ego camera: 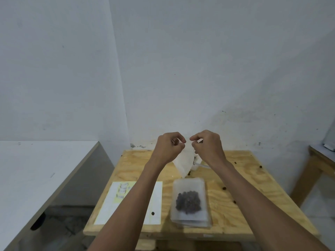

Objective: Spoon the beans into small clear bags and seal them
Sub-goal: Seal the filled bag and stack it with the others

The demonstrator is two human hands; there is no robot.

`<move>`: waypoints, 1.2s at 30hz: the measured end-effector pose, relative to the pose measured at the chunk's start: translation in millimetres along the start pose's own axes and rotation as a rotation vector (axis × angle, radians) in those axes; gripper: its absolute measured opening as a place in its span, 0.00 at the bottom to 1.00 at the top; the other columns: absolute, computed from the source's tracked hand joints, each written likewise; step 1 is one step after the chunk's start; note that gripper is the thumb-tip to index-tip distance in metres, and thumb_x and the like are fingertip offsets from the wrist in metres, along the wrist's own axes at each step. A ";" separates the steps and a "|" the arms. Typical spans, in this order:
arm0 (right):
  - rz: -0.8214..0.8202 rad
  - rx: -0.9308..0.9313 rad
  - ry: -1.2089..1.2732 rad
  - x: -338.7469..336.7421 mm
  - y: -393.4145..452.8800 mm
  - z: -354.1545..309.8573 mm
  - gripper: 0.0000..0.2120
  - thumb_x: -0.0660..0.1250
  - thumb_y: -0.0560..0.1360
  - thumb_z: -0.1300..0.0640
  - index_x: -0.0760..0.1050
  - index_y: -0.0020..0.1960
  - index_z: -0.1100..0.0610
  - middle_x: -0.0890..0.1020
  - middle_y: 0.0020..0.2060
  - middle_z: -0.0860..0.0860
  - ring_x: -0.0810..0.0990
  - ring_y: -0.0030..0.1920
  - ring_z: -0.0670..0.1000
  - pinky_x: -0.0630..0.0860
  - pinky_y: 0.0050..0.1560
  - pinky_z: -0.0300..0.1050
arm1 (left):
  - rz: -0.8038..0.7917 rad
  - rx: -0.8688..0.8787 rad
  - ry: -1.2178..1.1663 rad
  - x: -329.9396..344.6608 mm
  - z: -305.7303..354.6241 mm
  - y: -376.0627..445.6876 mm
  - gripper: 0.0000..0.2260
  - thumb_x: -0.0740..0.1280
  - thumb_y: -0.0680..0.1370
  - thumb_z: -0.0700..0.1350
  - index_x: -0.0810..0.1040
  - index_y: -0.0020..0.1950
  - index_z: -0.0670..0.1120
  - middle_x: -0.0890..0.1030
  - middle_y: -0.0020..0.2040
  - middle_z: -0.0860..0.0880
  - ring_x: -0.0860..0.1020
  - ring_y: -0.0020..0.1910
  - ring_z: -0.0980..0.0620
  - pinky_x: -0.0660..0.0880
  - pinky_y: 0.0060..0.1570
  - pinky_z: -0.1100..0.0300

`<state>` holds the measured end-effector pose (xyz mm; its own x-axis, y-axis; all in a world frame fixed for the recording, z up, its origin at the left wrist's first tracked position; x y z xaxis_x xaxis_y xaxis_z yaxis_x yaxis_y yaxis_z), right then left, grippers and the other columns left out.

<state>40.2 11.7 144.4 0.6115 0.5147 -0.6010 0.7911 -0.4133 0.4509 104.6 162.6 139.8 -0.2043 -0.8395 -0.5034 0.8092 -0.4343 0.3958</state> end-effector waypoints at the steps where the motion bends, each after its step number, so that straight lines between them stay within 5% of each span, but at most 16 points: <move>1: -0.008 -0.012 0.025 -1.2 0.3 -1.3 0.10 0.69 0.73 0.65 0.86 0.50 0.56 0.84 0.48 0.49 0.84 0.40 0.51 0.82 0.50 0.50 | 0.028 0.047 0.017 -2.2 1.5 -1.4 0.07 0.69 0.73 0.38 0.85 0.46 0.48 0.75 0.36 0.52 0.74 0.34 0.54 0.74 0.40 0.61; 4: -0.042 -0.054 0.089 -5.7 1.0 -10.1 0.13 0.69 0.72 0.66 0.86 0.54 0.56 0.84 0.50 0.48 0.83 0.41 0.45 0.79 0.48 0.38 | 0.064 0.156 -0.039 -3.9 1.1 -6.8 0.09 0.72 0.73 0.48 0.82 0.52 0.54 0.77 0.55 0.54 0.77 0.57 0.61 0.77 0.54 0.59; 8: -0.070 -0.059 0.206 -6.1 9.5 -20.7 0.16 0.69 0.72 0.68 0.85 0.56 0.56 0.85 0.51 0.46 0.82 0.40 0.39 0.75 0.42 0.27 | 0.003 0.275 0.004 -3.1 6.6 -7.7 0.27 0.81 0.69 0.53 0.76 0.65 0.54 0.74 0.65 0.64 0.64 0.76 0.61 0.63 0.69 0.68; 16: -0.162 0.065 0.434 -2.3 11.3 -15.0 0.16 0.67 0.72 0.68 0.87 0.53 0.54 0.87 0.44 0.46 0.85 0.36 0.46 0.83 0.44 0.45 | 0.035 0.191 0.045 -5.1 -8.6 -4.3 0.57 0.83 0.63 0.61 0.55 0.83 0.49 0.67 0.72 0.58 0.65 0.69 0.66 0.62 0.58 0.79; 20: -0.208 0.094 0.495 4.8 10.6 -10.7 0.17 0.64 0.73 0.71 0.87 0.53 0.57 0.87 0.45 0.49 0.85 0.35 0.48 0.82 0.40 0.42 | 0.077 0.178 0.079 0.0 -21.7 -3.8 0.54 0.83 0.62 0.62 0.62 0.80 0.45 0.69 0.68 0.54 0.68 0.65 0.61 0.65 0.58 0.75; 25: -0.247 0.178 0.555 12.9 11.2 1.4 0.14 0.66 0.74 0.70 0.87 0.51 0.58 0.87 0.49 0.54 0.86 0.42 0.63 0.86 0.43 0.57 | 0.169 0.264 0.123 4.9 -28.1 -3.6 0.42 0.84 0.63 0.56 0.72 0.72 0.45 0.73 0.62 0.53 0.74 0.60 0.55 0.75 0.58 0.59; 30: -0.273 0.210 0.616 17.4 11.1 9.4 0.16 0.64 0.75 0.71 0.87 0.53 0.59 0.87 0.49 0.56 0.85 0.42 0.44 0.82 0.40 0.41 | 0.182 0.318 0.153 10.0 -33.3 -6.4 0.46 0.81 0.65 0.62 0.70 0.76 0.44 0.74 0.67 0.51 0.74 0.64 0.52 0.72 0.63 0.60; 36: -0.247 0.338 0.723 23.9 13.2 25.5 0.08 0.70 0.77 0.64 0.87 0.51 0.58 0.87 0.48 0.58 0.84 0.42 0.52 0.84 0.41 0.45 | 0.177 0.259 0.167 13.1 -45.9 -8.5 0.45 0.77 0.66 0.66 0.70 0.76 0.45 0.76 0.65 0.51 0.74 0.63 0.54 0.66 0.62 0.71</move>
<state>64.8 -0.6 119.1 0.3717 0.9278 -0.0328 0.9268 -0.3688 0.0705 120.3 170.3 94.6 0.0368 -0.8538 -0.5193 0.6527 -0.3729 0.6594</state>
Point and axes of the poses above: each hand's wrist, its own y-axis towards the middle knuckle, its own x-axis out of the palm, z = x × y, the point moved 5 cm from there along y, towards the middle knuckle
